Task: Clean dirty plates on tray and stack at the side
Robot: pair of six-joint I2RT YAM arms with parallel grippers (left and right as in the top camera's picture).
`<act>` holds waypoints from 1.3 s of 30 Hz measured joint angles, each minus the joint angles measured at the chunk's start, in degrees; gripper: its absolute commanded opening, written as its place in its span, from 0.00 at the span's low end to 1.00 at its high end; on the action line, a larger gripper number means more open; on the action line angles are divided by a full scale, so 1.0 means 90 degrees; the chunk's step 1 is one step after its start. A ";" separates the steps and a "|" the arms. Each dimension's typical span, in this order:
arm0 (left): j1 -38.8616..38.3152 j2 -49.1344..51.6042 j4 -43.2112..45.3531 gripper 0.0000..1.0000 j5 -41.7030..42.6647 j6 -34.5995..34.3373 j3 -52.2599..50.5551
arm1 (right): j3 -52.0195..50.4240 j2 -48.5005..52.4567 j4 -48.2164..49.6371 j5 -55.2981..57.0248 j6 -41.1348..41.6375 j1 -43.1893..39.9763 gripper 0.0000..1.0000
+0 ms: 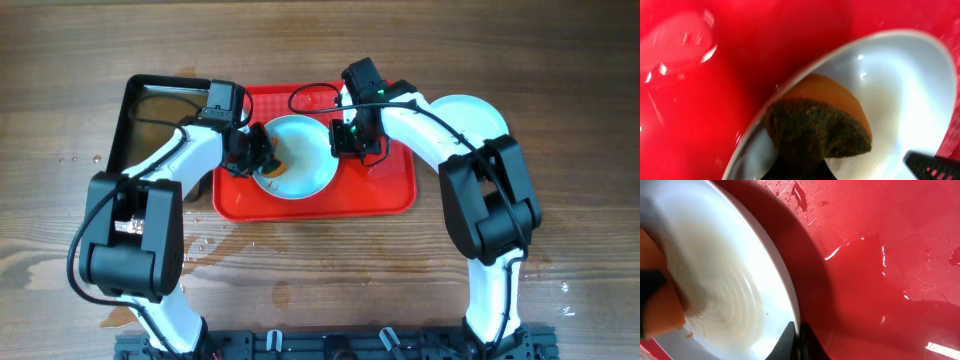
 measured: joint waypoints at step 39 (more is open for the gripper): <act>-0.0709 0.0078 0.0318 0.04 0.1343 0.0658 -0.0126 | 0.0000 0.0000 0.0012 -0.0002 0.0000 0.0000 0.04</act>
